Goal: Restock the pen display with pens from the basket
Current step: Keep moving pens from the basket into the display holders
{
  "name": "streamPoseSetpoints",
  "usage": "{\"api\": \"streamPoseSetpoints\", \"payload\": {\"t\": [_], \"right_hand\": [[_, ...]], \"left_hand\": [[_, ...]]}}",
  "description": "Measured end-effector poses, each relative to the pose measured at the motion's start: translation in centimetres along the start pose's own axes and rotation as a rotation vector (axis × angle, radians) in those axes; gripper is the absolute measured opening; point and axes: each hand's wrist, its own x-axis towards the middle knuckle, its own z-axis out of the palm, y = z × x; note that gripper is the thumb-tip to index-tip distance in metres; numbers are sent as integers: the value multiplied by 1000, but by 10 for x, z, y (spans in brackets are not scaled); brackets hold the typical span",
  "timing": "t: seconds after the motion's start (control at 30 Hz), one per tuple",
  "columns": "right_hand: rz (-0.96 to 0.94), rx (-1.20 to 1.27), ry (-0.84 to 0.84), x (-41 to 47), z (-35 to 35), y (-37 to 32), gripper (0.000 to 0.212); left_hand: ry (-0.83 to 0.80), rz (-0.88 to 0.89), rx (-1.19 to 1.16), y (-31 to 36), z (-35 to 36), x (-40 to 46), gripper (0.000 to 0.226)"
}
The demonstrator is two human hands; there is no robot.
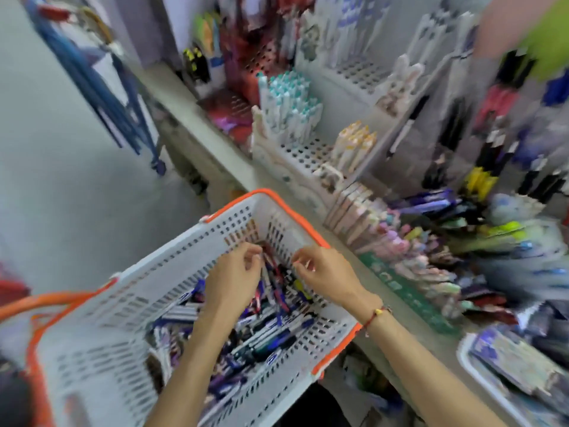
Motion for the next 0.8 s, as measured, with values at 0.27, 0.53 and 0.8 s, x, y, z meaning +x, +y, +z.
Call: {"api": "streamPoseSetpoints", "payload": {"t": [0.27, 0.53, 0.8], "right_hand": [[-68, -188, -507, 10, 111, 3, 28], [-290, -531, -595, 28, 176, 2, 39], [-237, -293, -161, 67, 184, -16, 12]], "left_hand": [[-53, -364, -13, -110, 45, -58, 27], [-264, -446, 161, -186, 93, -72, 61], [-175, -501, 273, -195, 83, -43, 38]]}}
